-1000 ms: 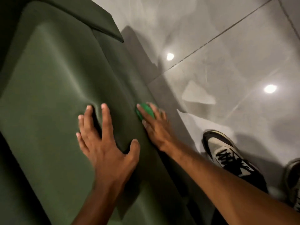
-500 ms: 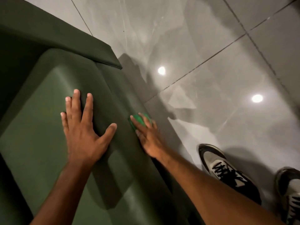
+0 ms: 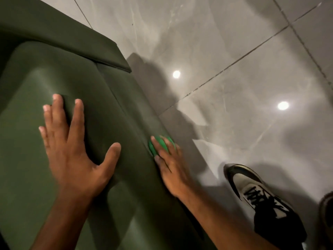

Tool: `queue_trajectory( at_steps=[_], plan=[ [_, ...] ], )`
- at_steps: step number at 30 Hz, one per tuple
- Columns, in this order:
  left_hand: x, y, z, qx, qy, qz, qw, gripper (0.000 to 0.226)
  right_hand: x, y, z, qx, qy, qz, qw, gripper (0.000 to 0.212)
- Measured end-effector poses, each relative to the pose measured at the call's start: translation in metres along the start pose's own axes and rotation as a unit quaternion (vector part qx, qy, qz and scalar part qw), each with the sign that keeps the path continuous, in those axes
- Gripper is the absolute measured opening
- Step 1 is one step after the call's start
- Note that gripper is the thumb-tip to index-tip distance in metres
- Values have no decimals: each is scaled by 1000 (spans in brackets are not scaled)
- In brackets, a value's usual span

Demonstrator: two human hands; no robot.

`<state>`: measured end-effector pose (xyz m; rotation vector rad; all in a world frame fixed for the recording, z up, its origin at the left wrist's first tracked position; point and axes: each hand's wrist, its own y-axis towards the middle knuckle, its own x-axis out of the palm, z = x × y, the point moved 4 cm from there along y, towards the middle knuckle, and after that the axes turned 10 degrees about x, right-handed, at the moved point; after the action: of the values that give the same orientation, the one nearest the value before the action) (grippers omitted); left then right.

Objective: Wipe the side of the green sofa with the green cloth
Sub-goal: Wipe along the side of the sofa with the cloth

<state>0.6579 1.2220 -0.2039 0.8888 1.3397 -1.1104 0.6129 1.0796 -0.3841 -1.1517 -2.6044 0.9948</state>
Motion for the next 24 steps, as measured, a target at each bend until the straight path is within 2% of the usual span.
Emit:
queue_trajectory(
  at_steps=[3,6,10,13,17,20,21,24],
  plan=[
    [1,0,-2,2,-4,12,1000,96,1,72,-24,-39,8,-10,999,48],
    [4,0,-5,11,-4,11,1000,96,2,126,-10,24,56,-25,998,47],
    [-1,2,-3,-8,0,11,1000,99,4,118,-1,88,96,-17,991,47],
    [-4,4,1,-22,18,-10,1000,101,3,84,-5,113,66,-28,991,51],
    [-3,6,4,-28,35,-26,999,100,-1,70,-29,44,11,-42,998,52],
    [-3,4,1,-26,35,-20,999,100,1,110,-66,-54,-22,-42,997,51],
    [-2,4,0,-23,34,-18,999,100,2,130,-75,-64,-2,-43,997,51],
    [0,4,-3,-15,31,-23,999,99,-1,187,-76,3,72,-38,997,50]
  ],
)
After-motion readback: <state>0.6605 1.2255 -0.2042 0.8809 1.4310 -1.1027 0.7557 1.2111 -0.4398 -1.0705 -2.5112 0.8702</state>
